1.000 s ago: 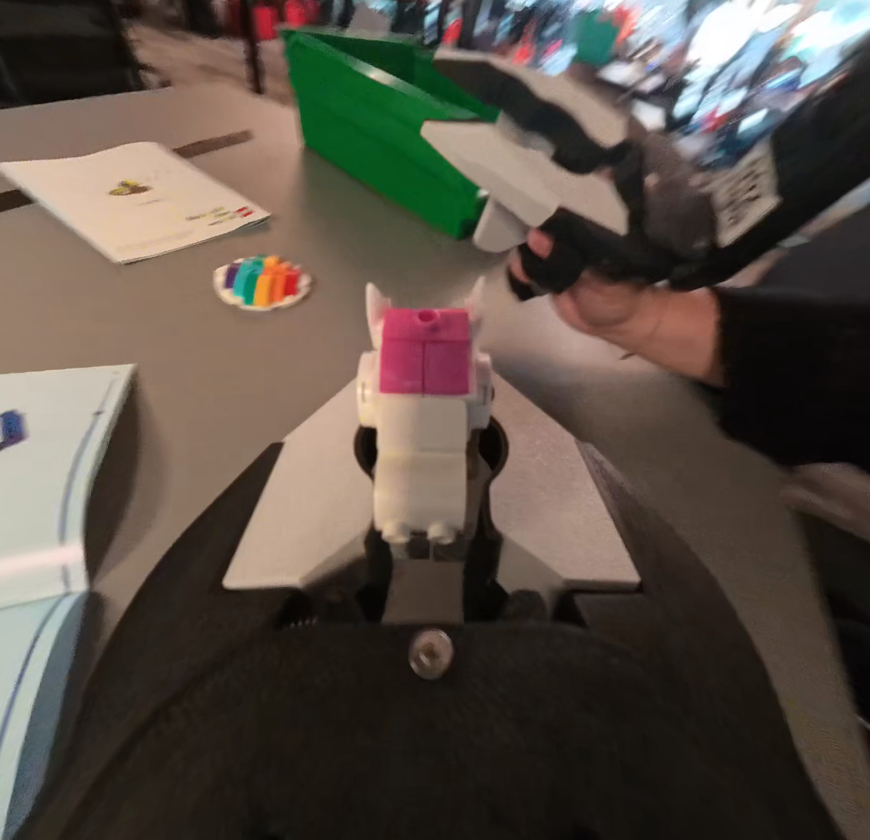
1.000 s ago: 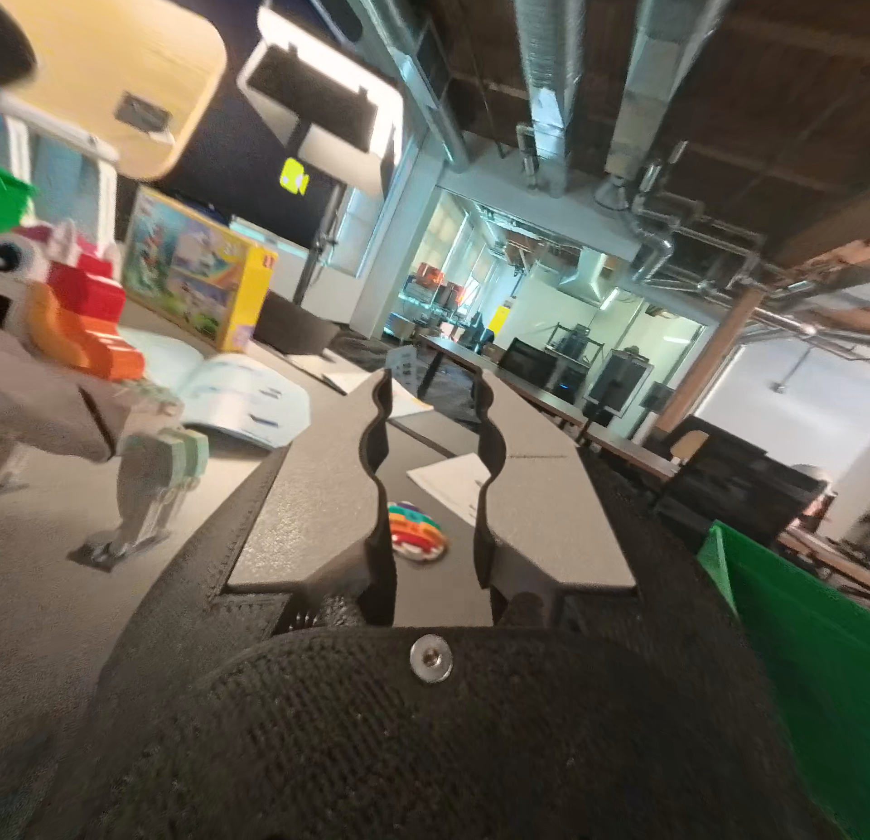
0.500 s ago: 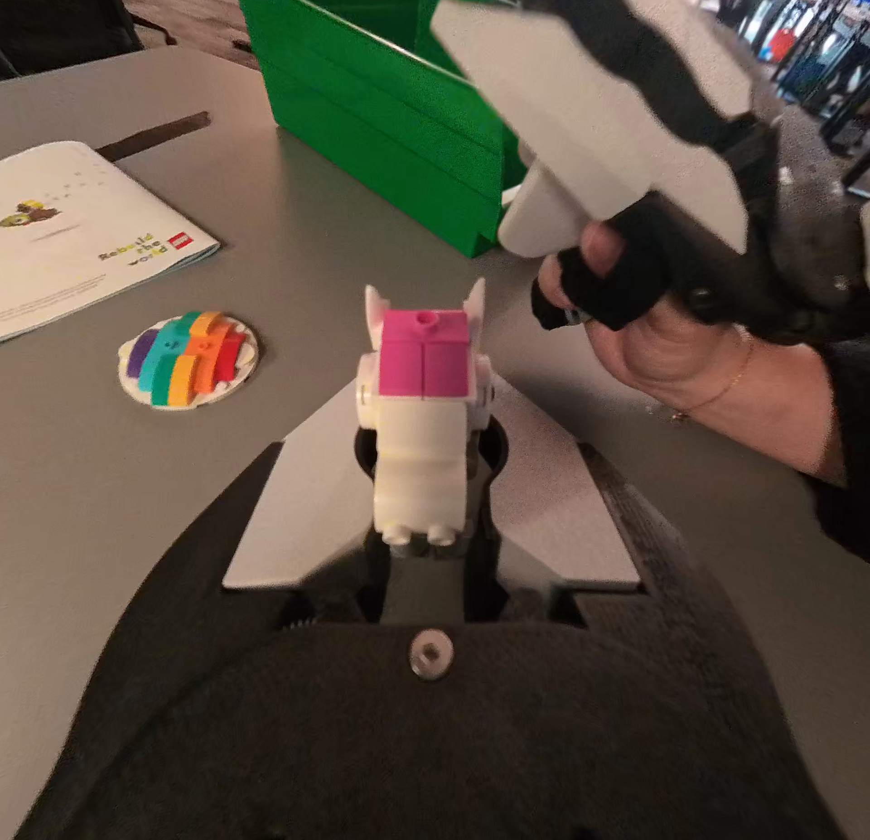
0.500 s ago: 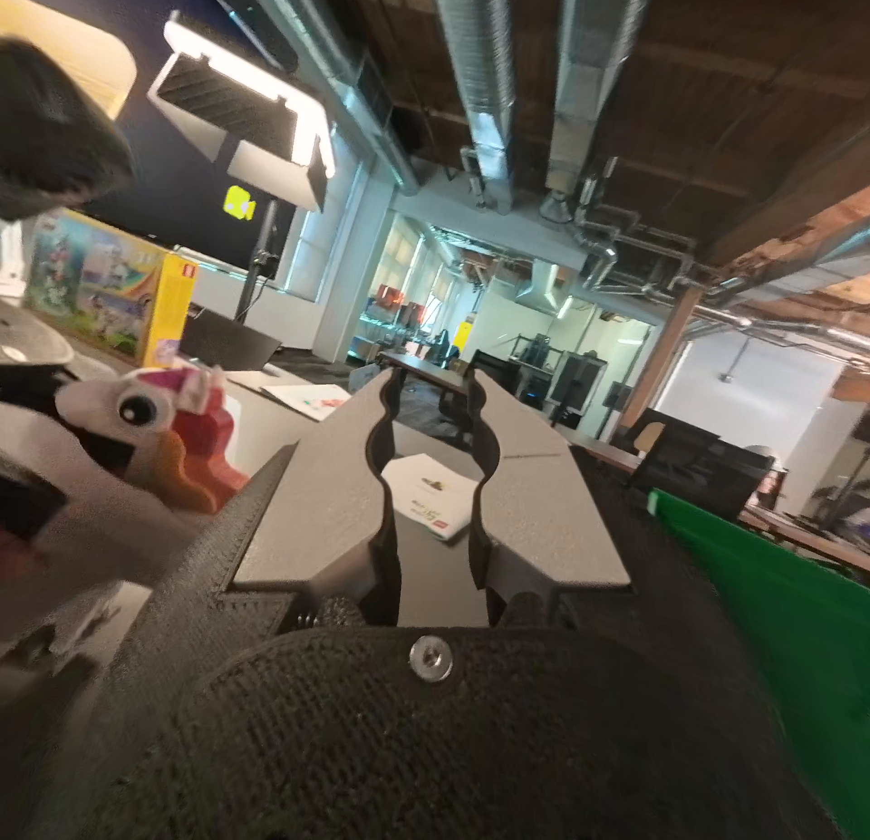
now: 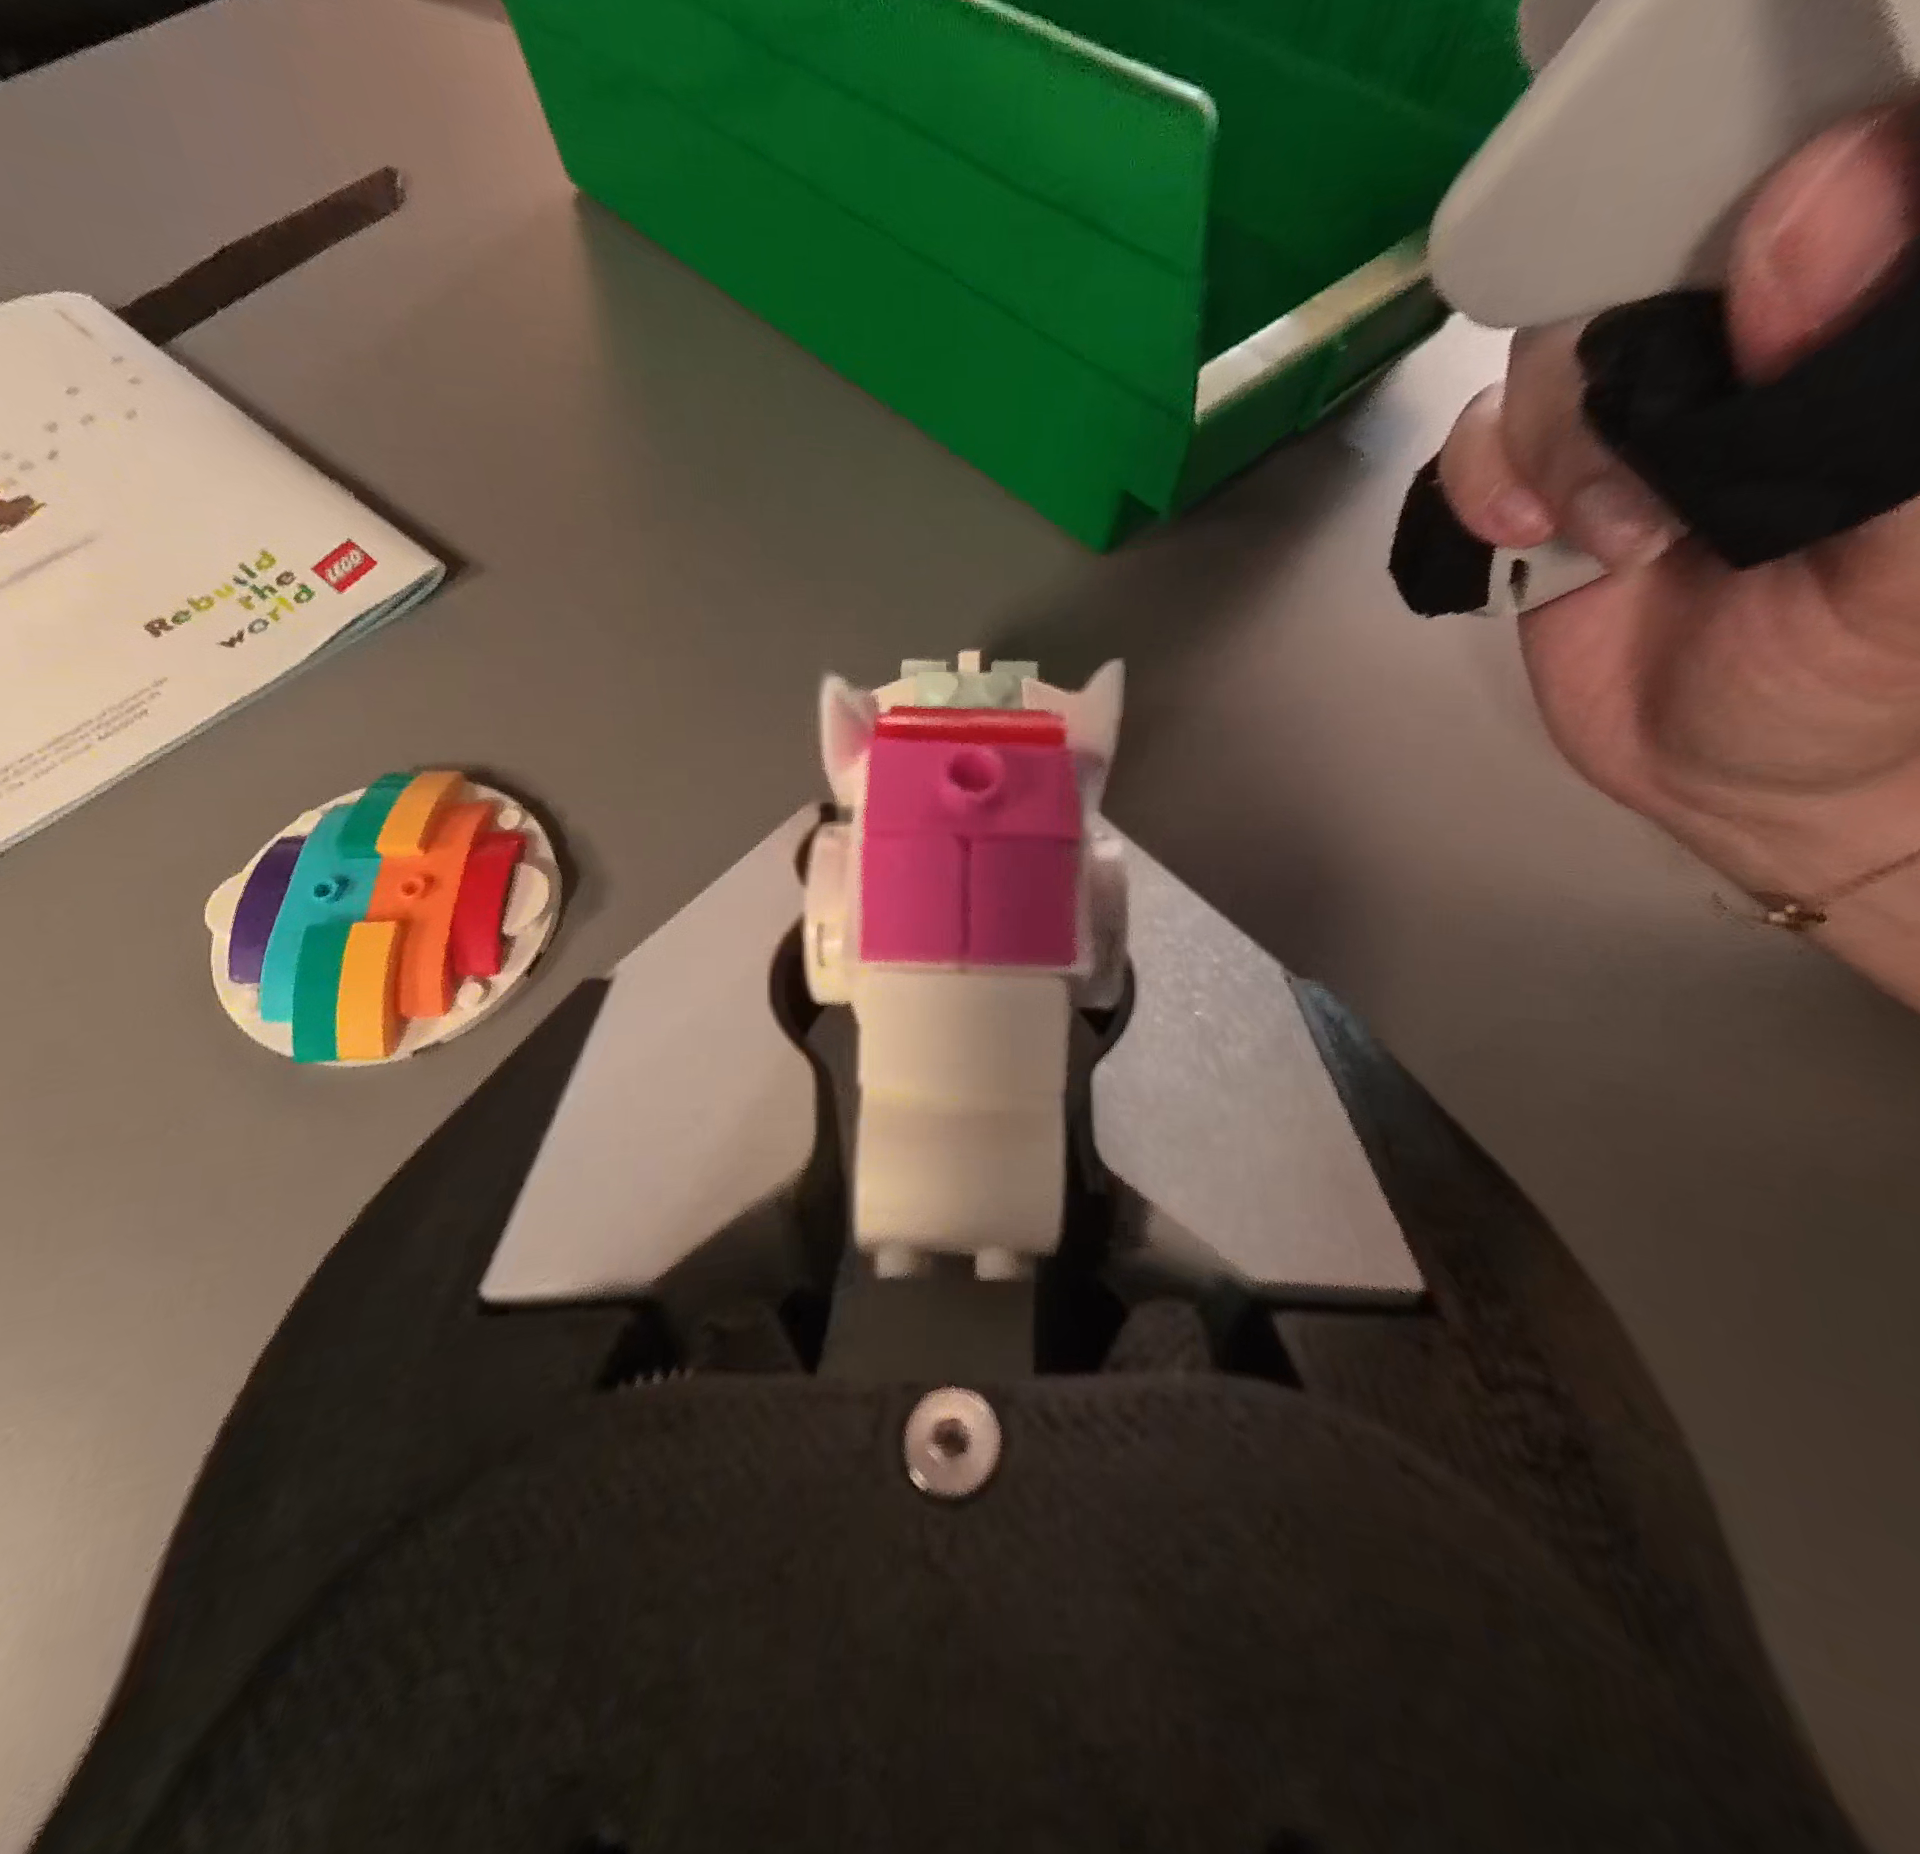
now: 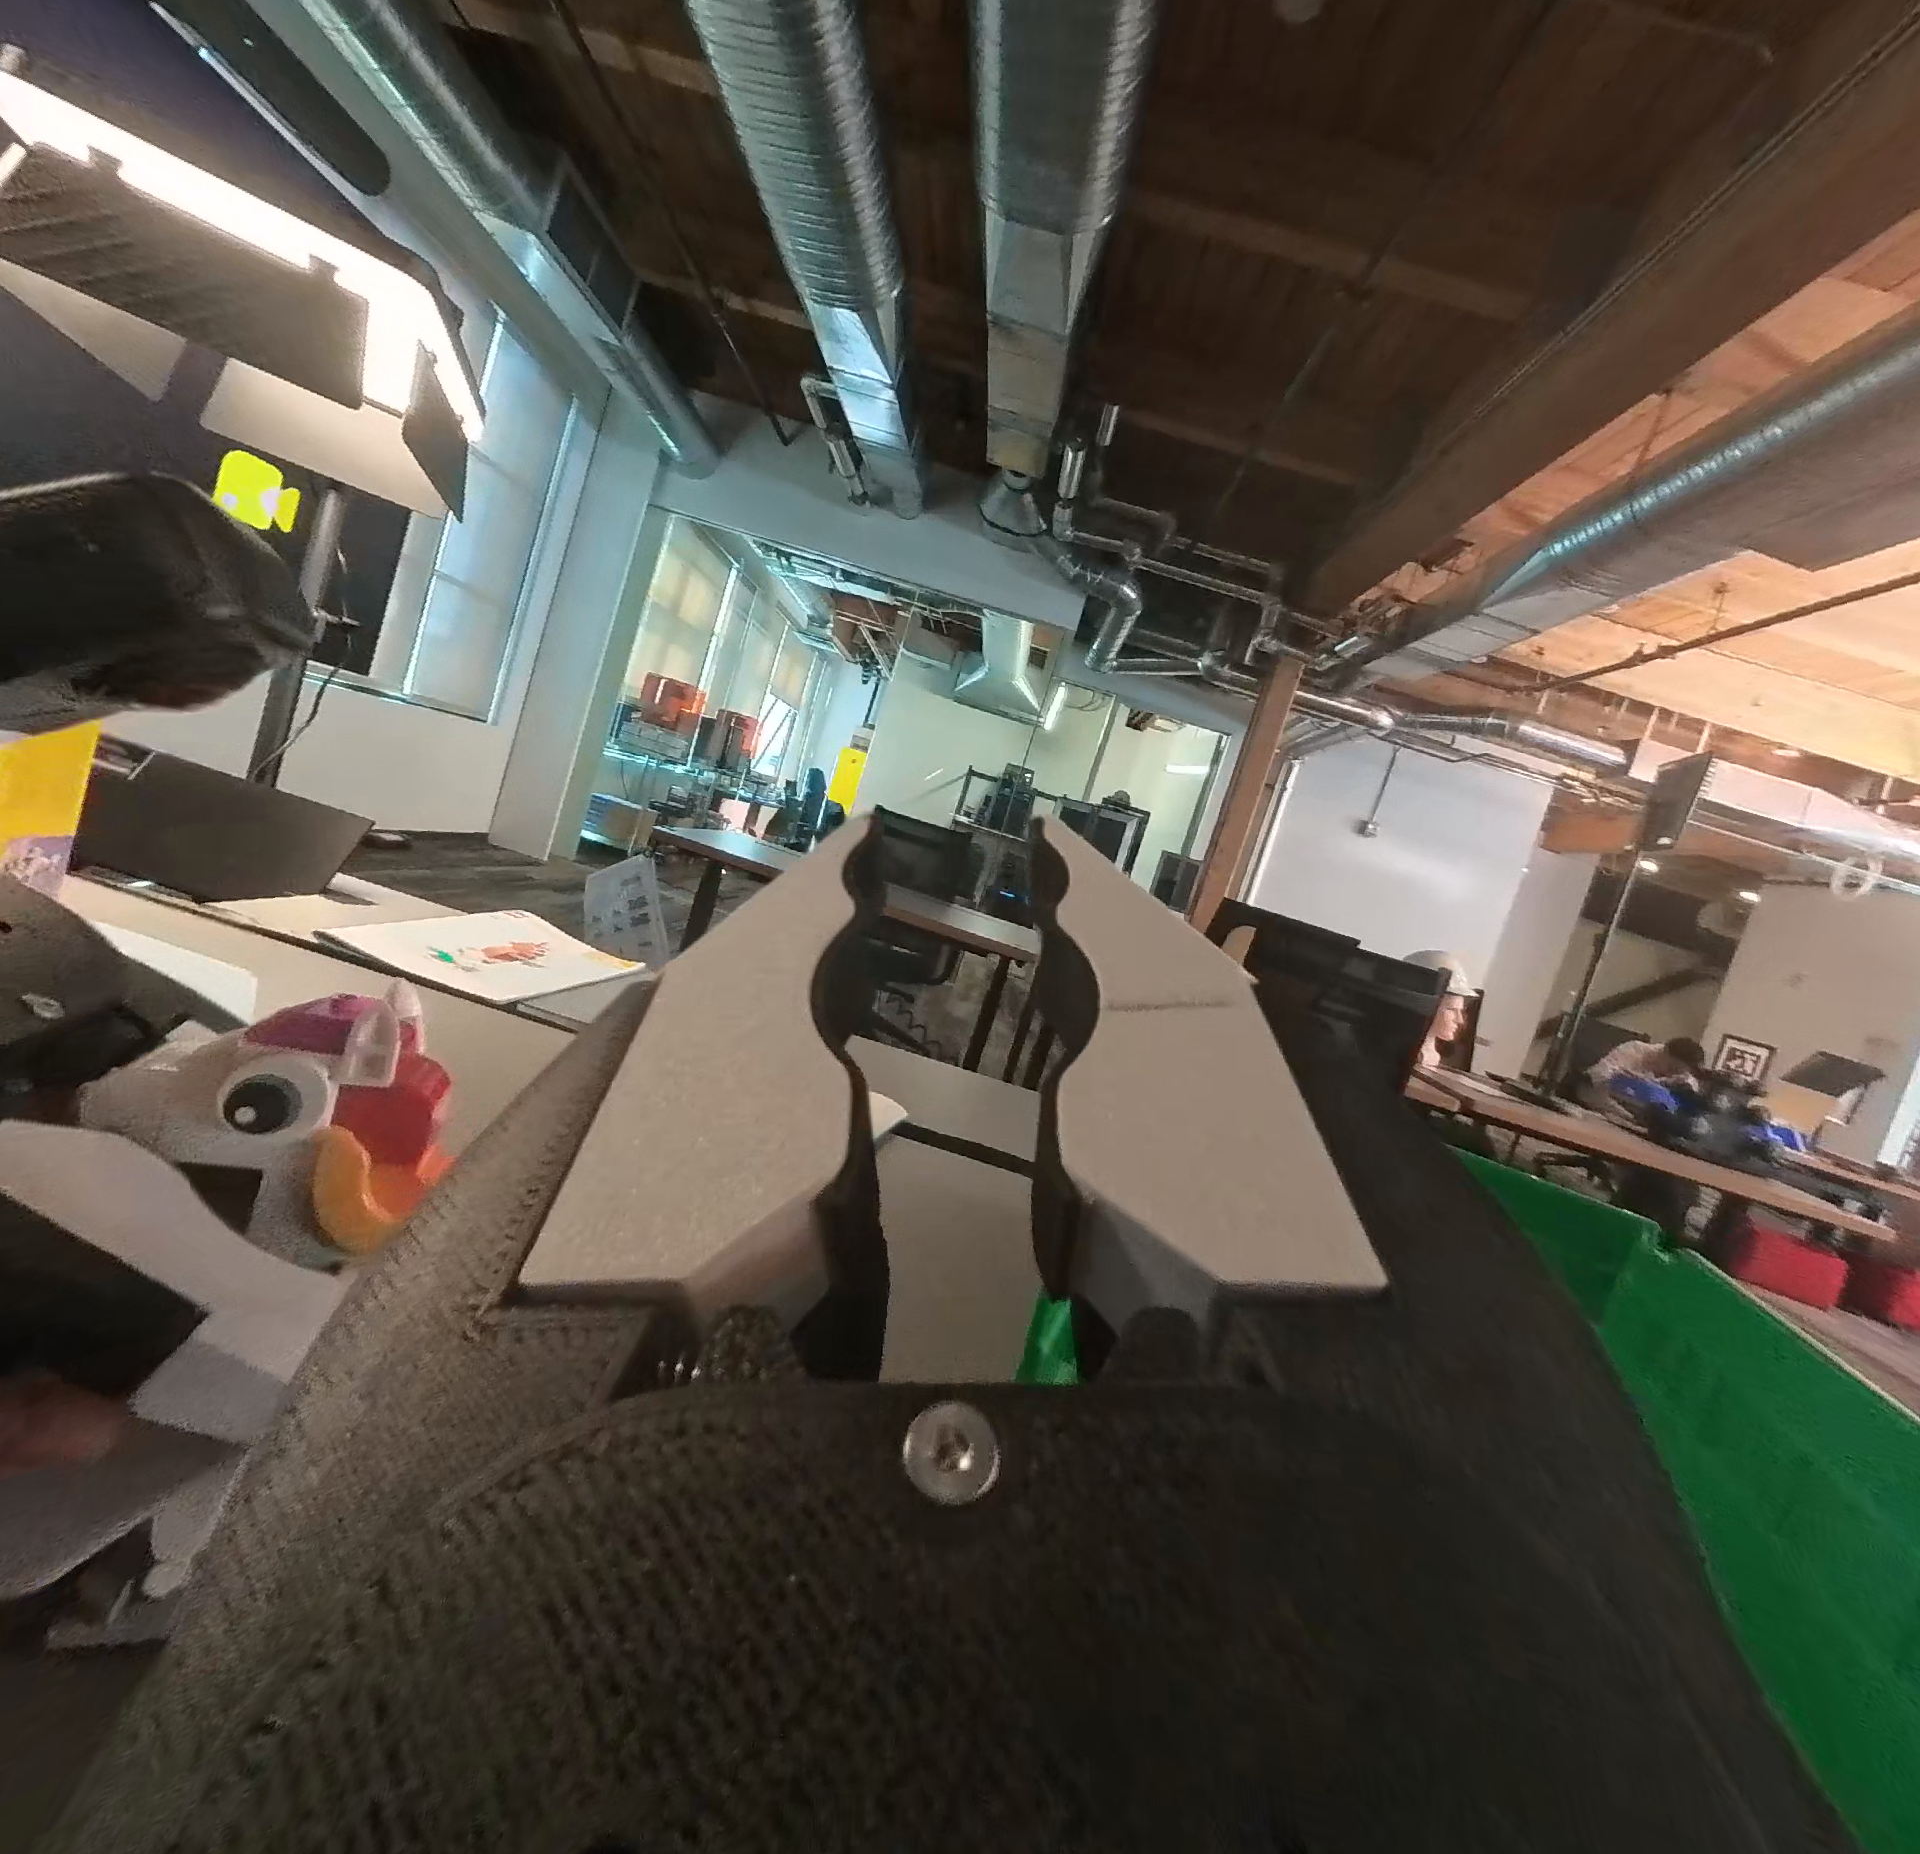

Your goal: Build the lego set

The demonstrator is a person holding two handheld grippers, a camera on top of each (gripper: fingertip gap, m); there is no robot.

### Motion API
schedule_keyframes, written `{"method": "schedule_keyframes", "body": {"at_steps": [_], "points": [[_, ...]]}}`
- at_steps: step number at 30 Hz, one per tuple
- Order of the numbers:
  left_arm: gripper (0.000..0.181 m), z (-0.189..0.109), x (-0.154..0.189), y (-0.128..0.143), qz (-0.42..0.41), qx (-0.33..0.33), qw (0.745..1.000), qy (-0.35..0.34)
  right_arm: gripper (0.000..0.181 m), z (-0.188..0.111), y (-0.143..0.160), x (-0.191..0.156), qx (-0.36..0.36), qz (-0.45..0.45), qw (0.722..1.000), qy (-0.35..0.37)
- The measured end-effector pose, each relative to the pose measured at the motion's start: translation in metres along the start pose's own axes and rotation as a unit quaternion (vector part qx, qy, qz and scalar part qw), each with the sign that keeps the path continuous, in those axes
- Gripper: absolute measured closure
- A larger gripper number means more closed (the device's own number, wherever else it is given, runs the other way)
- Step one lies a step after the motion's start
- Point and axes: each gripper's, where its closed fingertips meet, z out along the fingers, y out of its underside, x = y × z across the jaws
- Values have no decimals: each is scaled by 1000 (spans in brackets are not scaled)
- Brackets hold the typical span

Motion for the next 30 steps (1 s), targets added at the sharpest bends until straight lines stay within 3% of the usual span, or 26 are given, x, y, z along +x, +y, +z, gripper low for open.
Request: {"method": "schedule_keyframes", "body": {"at_steps": [9, 17, 21, 25, 28, 30], "points": [[124, -3, 3, 8, 4, -17, 1000, -7, 157, 1, 8, -11, -15, -15, 1000, -18], [112, -28, 5, 19, -21, -11, 1000, 17, 157, 0, 14, -15, -26, -24, 999, -21], [109, -75, -11, 30, 7, 23, 999, -24, 156, -2, 13, -17, -25, -35, 999, -21], [117, -160, -48, 18, 31, 164, 978, -123, 156, -3, 8, -16, -19, -44, 999, -18], [118, -216, -55, 16, 25, 257, 955, -146, 156, -5, 4, -14, -20, -50, 999, -6], [122, -237, -48, 23, 45, 284, 946, -149, 157, -7, 0, -15, -18, -56, 998, 1]]}}
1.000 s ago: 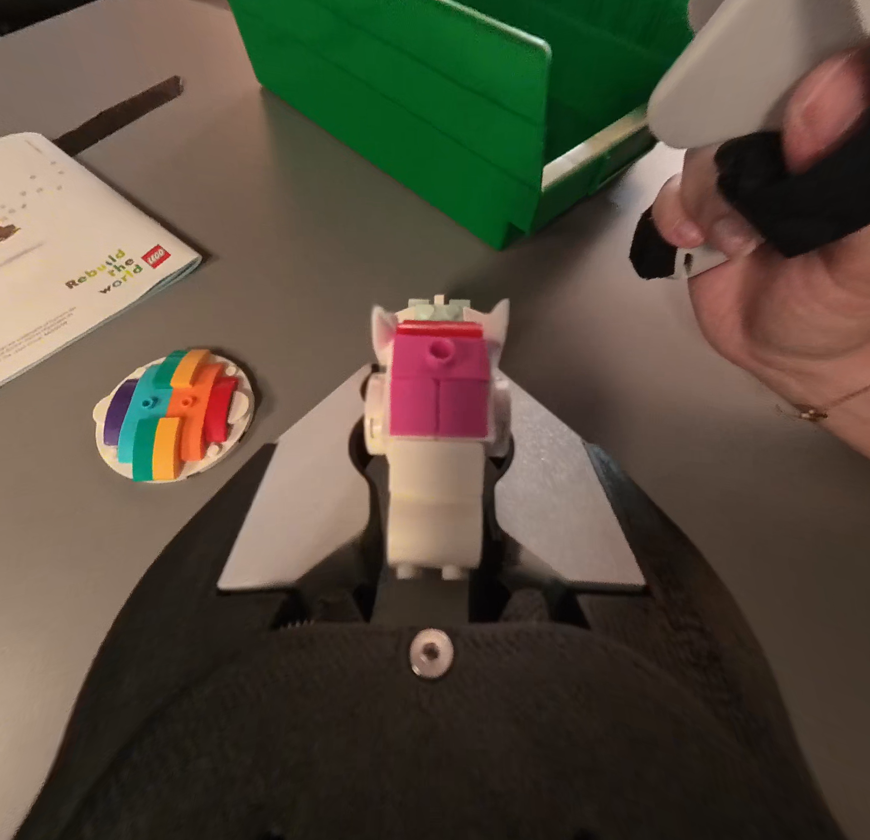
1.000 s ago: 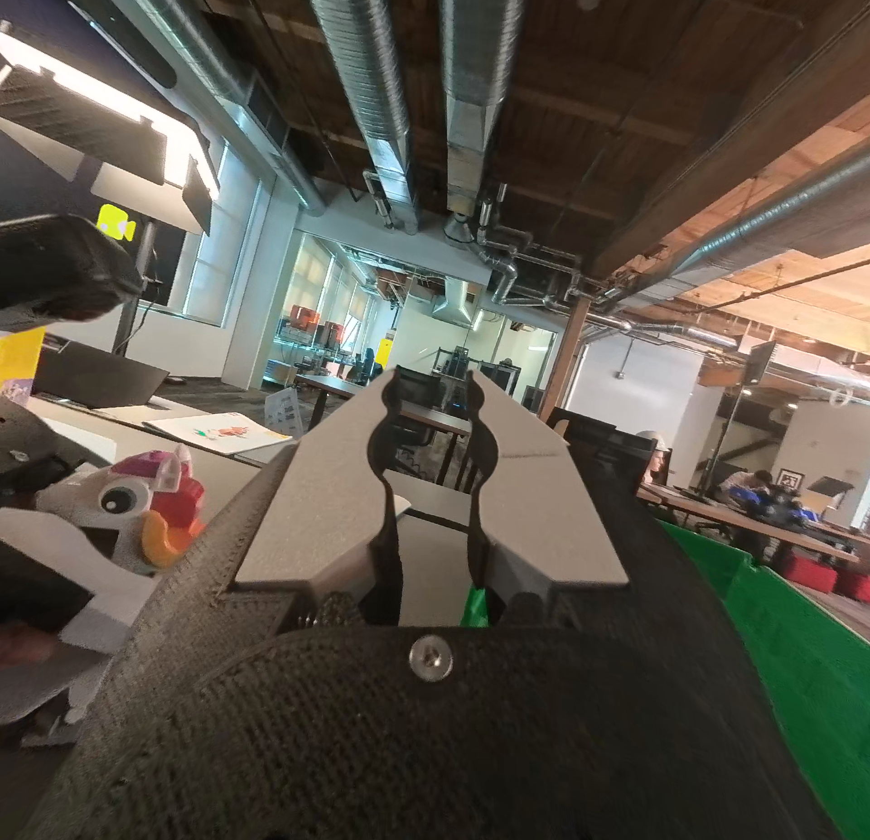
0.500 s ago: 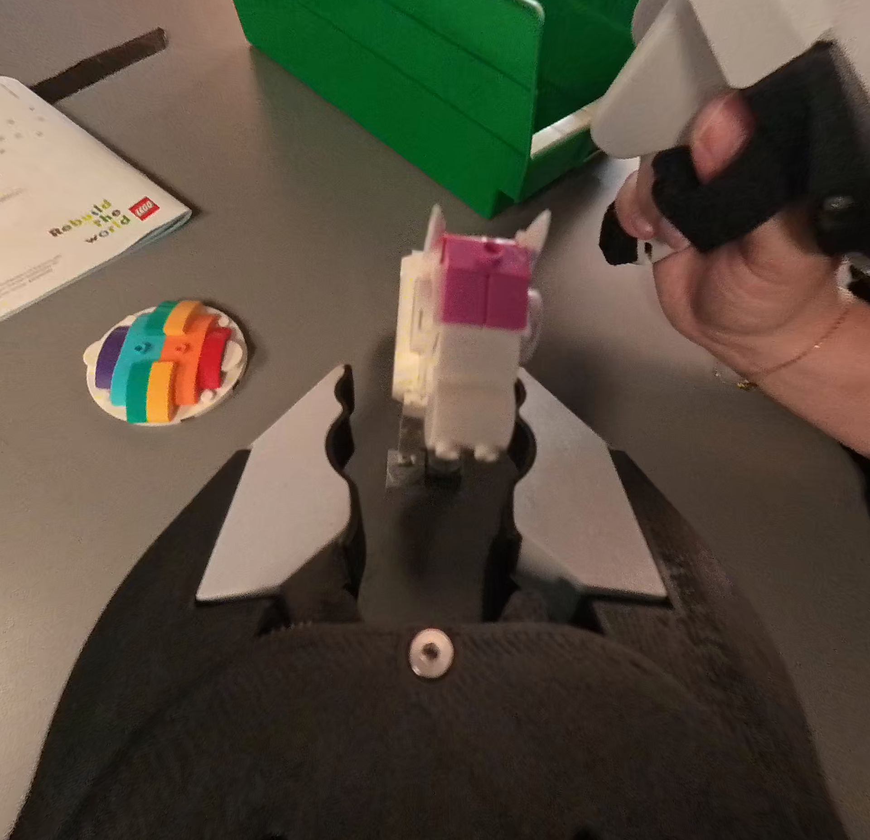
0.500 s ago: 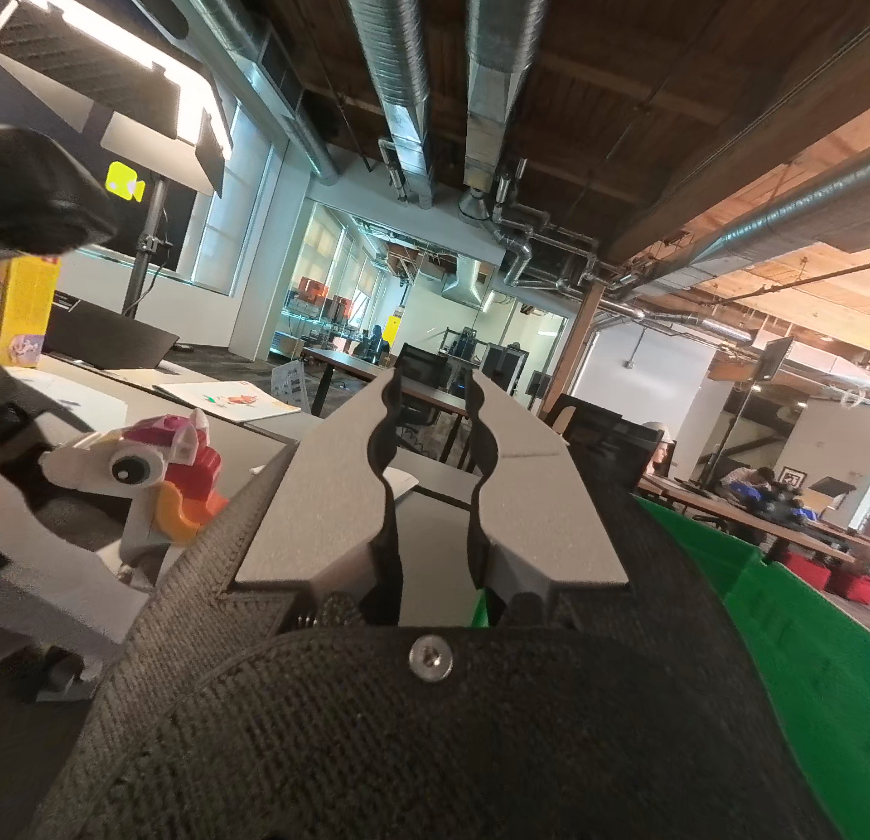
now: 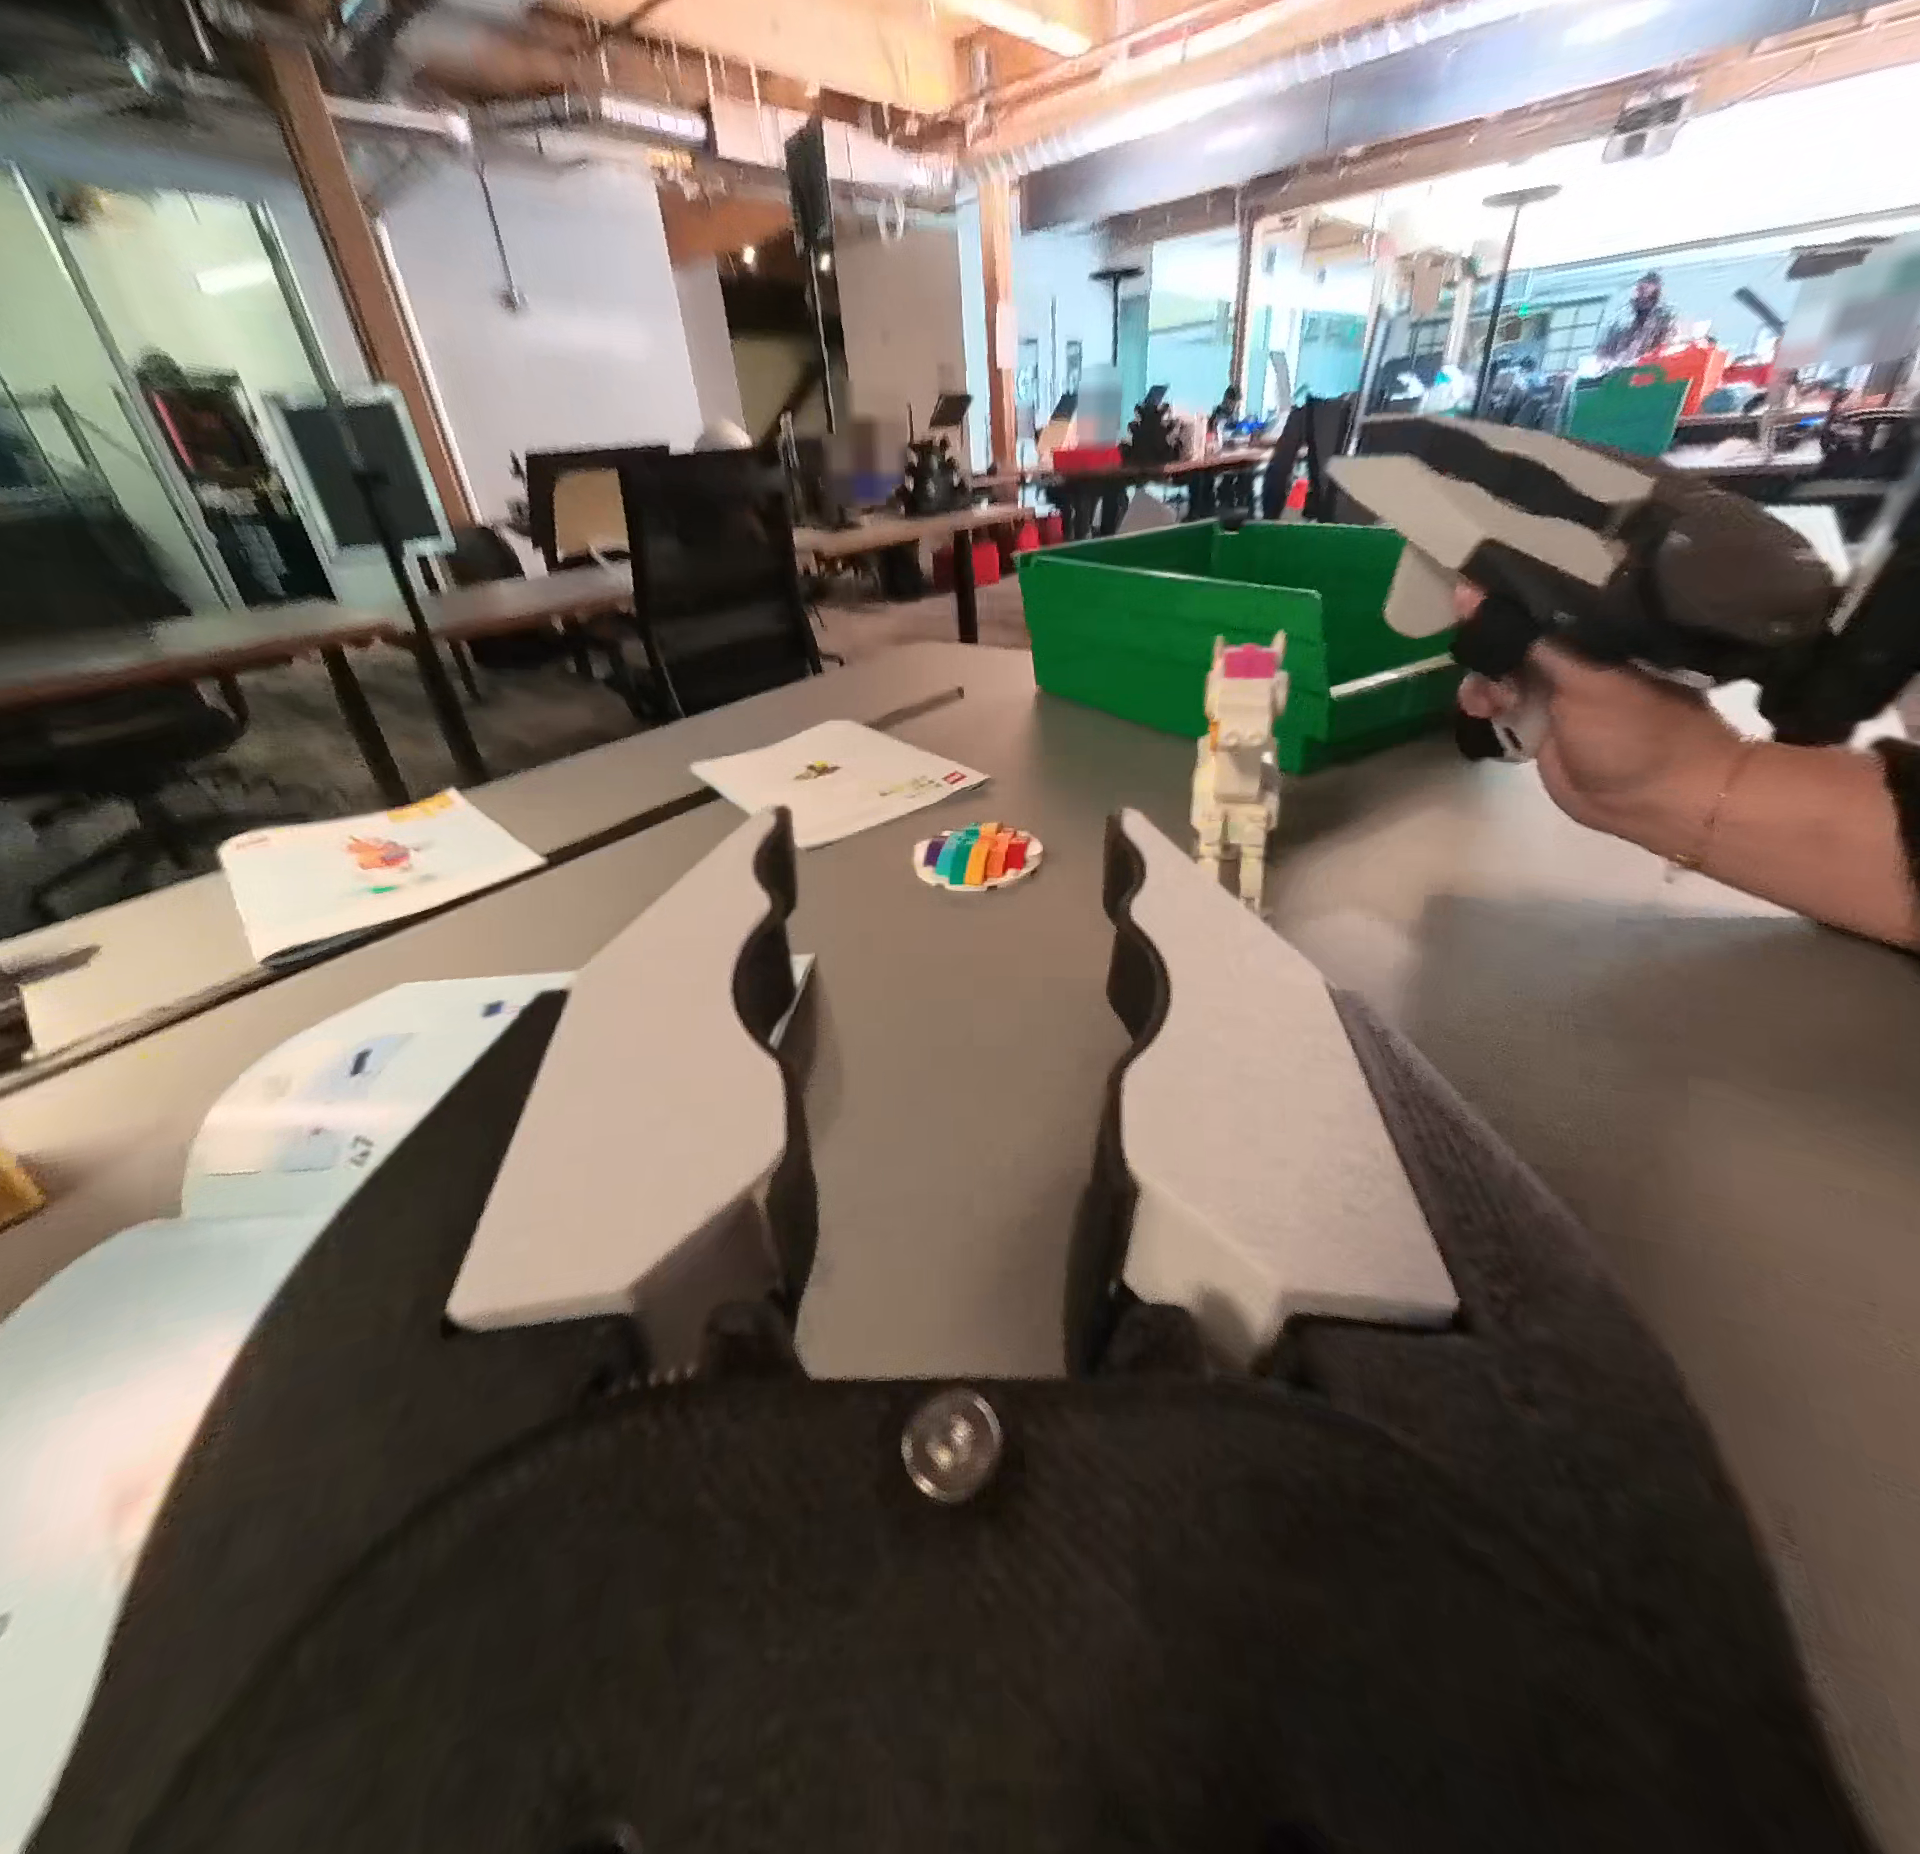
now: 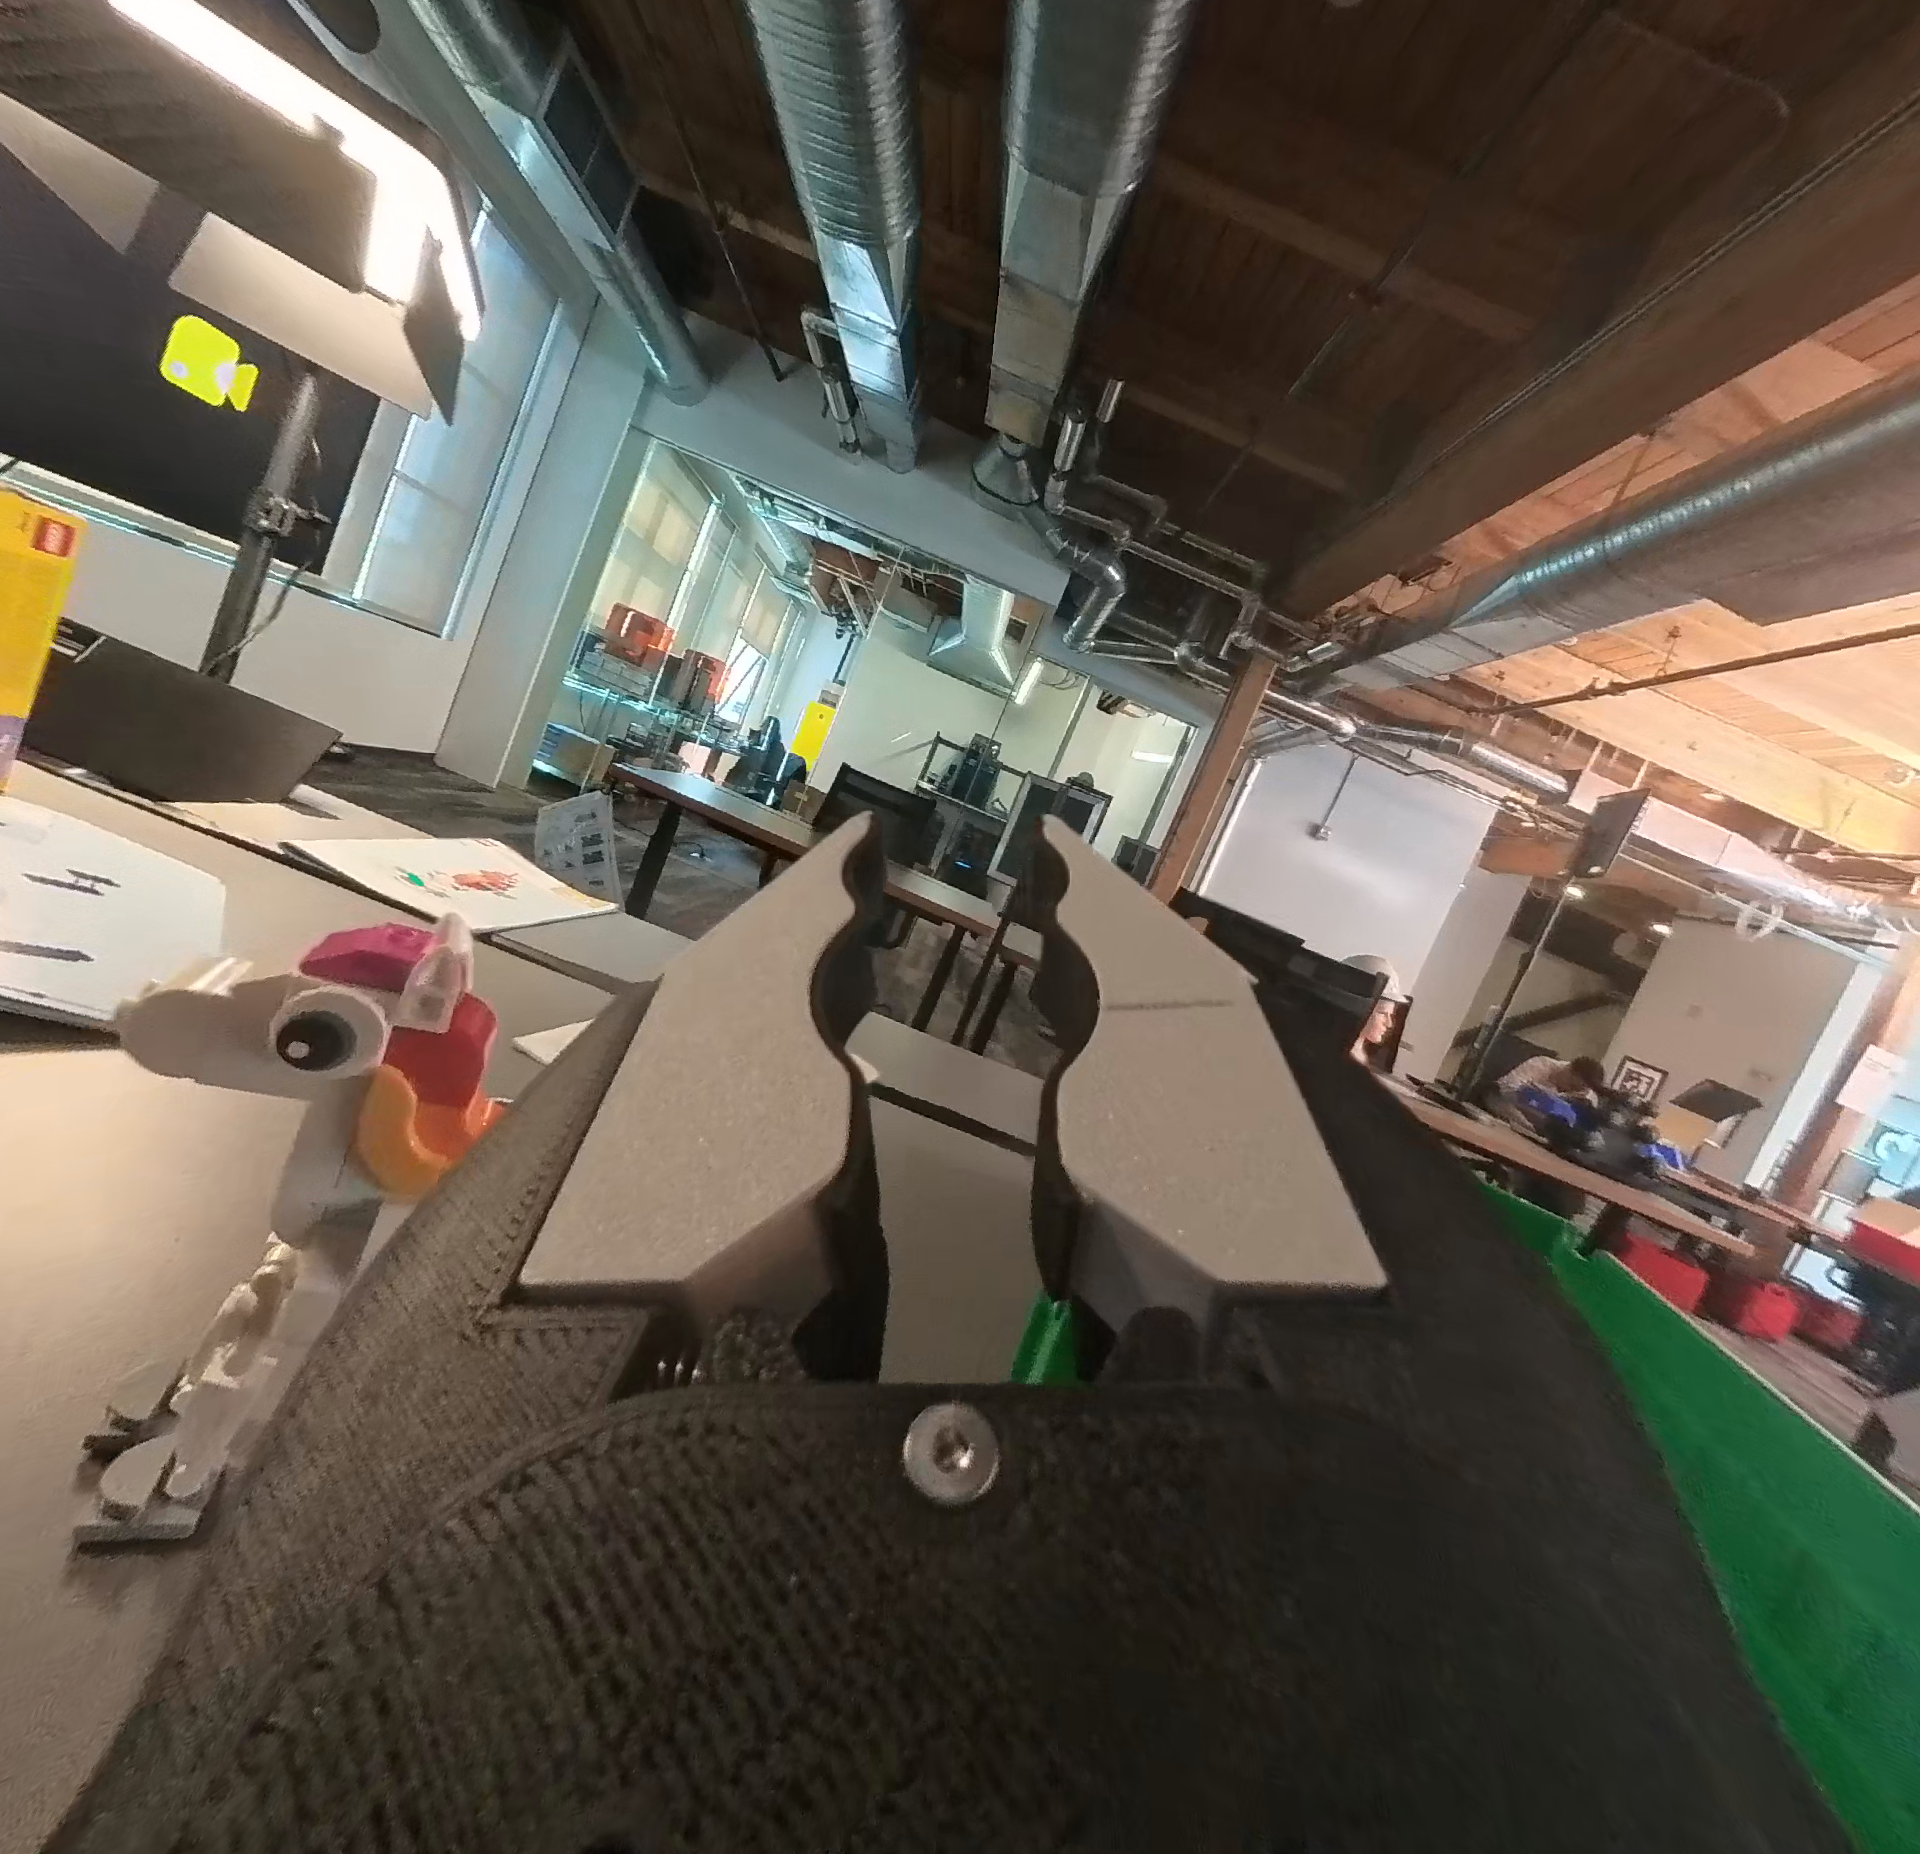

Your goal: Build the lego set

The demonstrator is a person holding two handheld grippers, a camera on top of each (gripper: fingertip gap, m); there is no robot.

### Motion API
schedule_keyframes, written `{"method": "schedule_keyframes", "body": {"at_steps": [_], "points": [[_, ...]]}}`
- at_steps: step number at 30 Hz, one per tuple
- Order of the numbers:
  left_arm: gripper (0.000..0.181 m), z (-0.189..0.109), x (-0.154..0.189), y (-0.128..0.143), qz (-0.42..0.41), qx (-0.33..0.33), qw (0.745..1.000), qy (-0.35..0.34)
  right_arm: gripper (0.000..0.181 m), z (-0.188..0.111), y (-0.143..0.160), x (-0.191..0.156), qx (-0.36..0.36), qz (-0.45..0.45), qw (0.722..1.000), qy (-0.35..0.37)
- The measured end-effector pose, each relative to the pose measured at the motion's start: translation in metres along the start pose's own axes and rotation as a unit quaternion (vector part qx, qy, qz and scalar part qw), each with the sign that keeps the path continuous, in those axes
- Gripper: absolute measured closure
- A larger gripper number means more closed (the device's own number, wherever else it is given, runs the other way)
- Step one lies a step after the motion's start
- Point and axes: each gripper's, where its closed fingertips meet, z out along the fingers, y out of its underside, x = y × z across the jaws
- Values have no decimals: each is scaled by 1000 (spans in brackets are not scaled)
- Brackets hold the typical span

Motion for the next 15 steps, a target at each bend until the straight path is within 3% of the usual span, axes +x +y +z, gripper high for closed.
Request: {"method": "schedule_keyframes", "body": {"at_steps": [4, 6, 9, 12, 15], "points": [[136, -21, 37, 4, 26, 13, 998, 61, 161, -12, -30, -5, 34, -5, 999, 14], [131, -22, 48, 2, 68, 28, 995, 63, 161, -23, -51, -19, 61, 14, 998, 15], [133, -23, 48, -6, 194, 73, 978, 23, 161, -36, -72, -90, 78, 14, 994, -79], [135, -27, 62, -4, 203, 77, 974, 71, 163, -50, -81, -163, 83, -41, 979, -179], [140, -34, 62, -10, 181, 91, 976, 84, 164, -50, -76, -200, 72, -55, 969, -230]]}}
